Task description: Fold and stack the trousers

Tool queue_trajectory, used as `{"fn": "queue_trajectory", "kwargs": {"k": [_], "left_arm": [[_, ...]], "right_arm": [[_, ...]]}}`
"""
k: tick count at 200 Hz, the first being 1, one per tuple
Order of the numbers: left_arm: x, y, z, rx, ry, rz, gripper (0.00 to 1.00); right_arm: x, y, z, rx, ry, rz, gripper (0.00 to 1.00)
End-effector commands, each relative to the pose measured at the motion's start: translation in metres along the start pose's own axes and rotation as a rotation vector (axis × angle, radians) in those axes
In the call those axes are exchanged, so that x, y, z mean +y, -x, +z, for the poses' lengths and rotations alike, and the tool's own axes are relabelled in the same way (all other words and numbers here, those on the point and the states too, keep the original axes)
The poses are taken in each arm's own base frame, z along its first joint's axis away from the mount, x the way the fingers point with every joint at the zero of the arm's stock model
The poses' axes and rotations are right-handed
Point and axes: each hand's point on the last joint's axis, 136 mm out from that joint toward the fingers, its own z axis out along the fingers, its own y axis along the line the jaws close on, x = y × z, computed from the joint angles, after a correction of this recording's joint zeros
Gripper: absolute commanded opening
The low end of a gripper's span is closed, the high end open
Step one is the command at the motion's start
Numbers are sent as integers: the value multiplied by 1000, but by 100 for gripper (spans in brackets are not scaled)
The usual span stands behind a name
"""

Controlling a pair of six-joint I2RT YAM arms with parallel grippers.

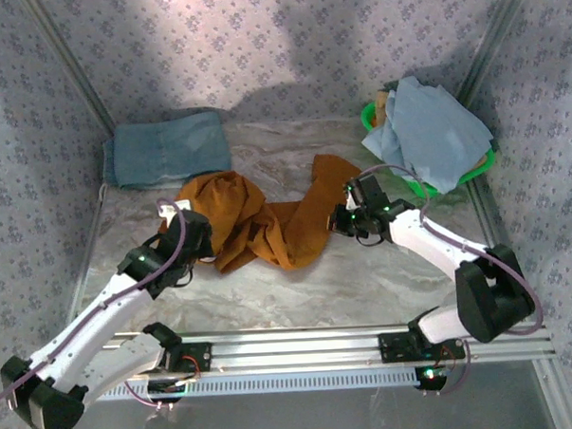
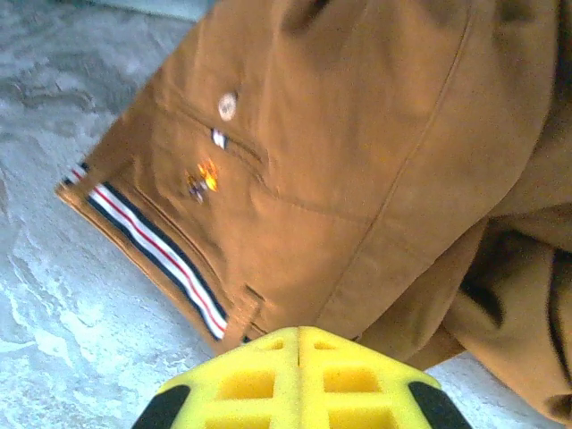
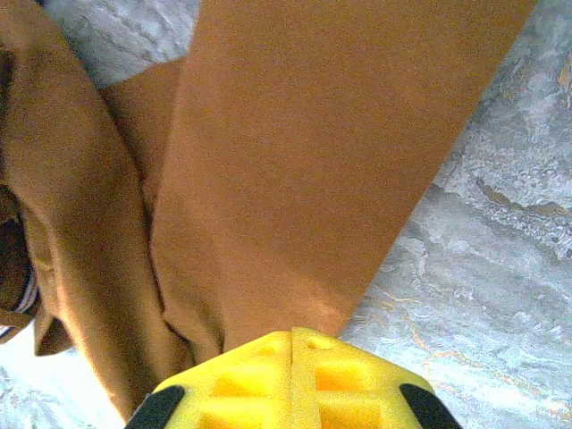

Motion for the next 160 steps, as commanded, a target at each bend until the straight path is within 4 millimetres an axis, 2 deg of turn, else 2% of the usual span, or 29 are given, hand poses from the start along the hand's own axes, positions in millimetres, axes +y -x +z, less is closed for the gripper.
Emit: {"fn": "queue_trajectory", "kwargs": {"k": [1,10,14,20,31,46,58,76,86,101,113,126,139,160], "left_arm": [[8,6,-16,4,20,53,0],[8,7,-18,0,19,52,0],[8,8,-18,-2,18,51,0],[7,8,-18,0,15,48,0],[4,3,-15,19,-1,47,2],[-6,-9,-5,67,-38,44,33],[-13,-22,7,105,-48,45,52],[-20,-41,24,150,-30,79,67],[-24,-44,36,145,-11,82,73],[-16,-50,55,143,71,101,83],[-4,-52,68,127,167,106,92],[12,-54,80,126,271,111,92],[22,-55,89,126,329,108,82],[28,-50,90,106,361,111,42]], "right_arm": [[-13,-11,-1,39,-61,13,24],[-15,-18,6,69,-61,25,55],[-16,-21,9,82,-59,31,64],[-16,-26,14,98,-55,40,70],[-16,-33,23,114,-49,47,76],[-12,-38,33,131,-38,38,77],[-11,-40,42,144,-34,39,77],[-14,-42,56,169,-36,52,74],[-16,-43,64,180,-38,56,71],[-18,-45,75,198,-32,66,63],[-17,-45,80,204,-16,76,52],[-17,-42,81,197,-18,78,36],[-19,-39,78,178,-27,72,20],[-16,-33,65,155,-15,55,2]]}}
